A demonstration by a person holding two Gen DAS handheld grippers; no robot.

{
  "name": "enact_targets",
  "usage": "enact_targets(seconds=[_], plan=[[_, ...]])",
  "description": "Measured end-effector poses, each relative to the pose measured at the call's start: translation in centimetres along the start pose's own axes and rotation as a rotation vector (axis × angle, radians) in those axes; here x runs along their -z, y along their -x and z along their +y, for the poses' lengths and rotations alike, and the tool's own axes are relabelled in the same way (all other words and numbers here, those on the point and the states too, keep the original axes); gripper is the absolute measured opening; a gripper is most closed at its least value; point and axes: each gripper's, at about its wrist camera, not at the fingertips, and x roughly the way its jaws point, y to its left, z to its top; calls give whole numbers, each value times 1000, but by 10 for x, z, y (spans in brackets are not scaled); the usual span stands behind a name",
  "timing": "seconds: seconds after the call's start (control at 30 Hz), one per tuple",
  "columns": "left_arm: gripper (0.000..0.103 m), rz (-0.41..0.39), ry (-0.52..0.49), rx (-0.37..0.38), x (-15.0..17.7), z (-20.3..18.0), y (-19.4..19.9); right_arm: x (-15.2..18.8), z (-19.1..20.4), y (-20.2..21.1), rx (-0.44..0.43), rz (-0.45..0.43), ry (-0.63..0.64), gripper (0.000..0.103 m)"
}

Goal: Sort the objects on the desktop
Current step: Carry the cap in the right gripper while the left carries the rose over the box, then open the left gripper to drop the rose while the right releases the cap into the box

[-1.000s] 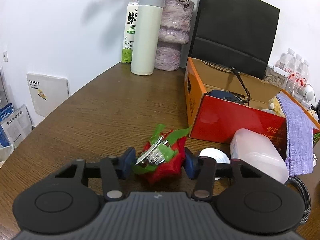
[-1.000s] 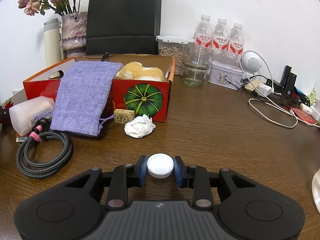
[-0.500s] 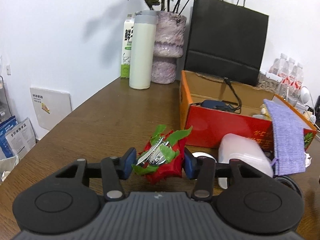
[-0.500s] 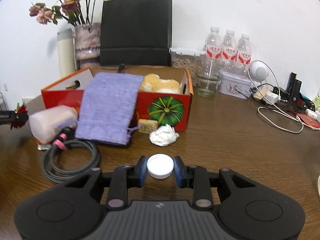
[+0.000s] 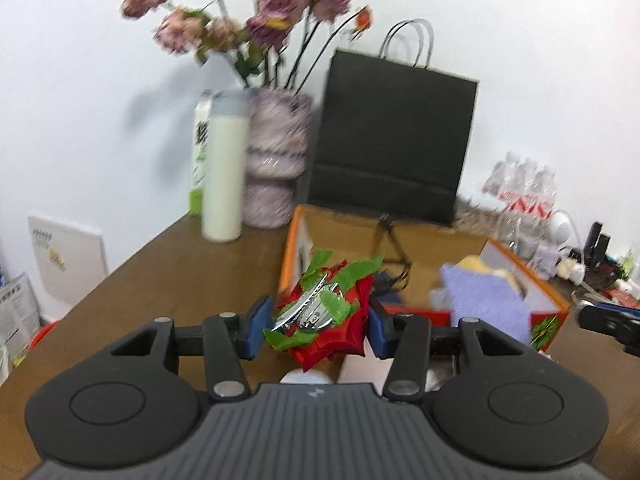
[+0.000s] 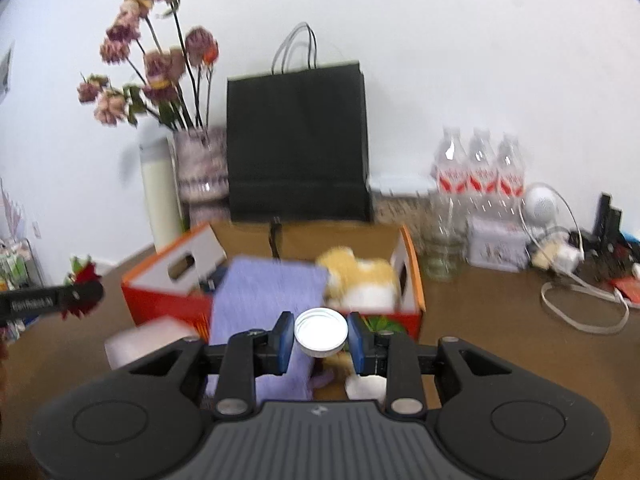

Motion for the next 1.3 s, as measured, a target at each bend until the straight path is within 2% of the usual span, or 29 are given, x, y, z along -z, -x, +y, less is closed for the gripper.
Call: enact_targets(seconds=[0.27, 0.5, 0.8, 1.0, 1.3], plan=[[49, -84, -18, 26, -23, -27, -18, -27, 9, -25, -47, -56, -3, 27], [49, -109, -32, 37, -36, -38, -46, -42, 12, -54, -44, -75, 0, 27], [49, -82, -67, 18, -46, -36, -95, -58, -3, -101, -15, -76, -13, 27], [49, -69, -86, -4, -51, -33, -124, -63, -20, -137, 8, -38, -37, 27], [49, 3, -82, 27, -50, -29, -150, -55, -28, -169, 47, 19, -23, 27]])
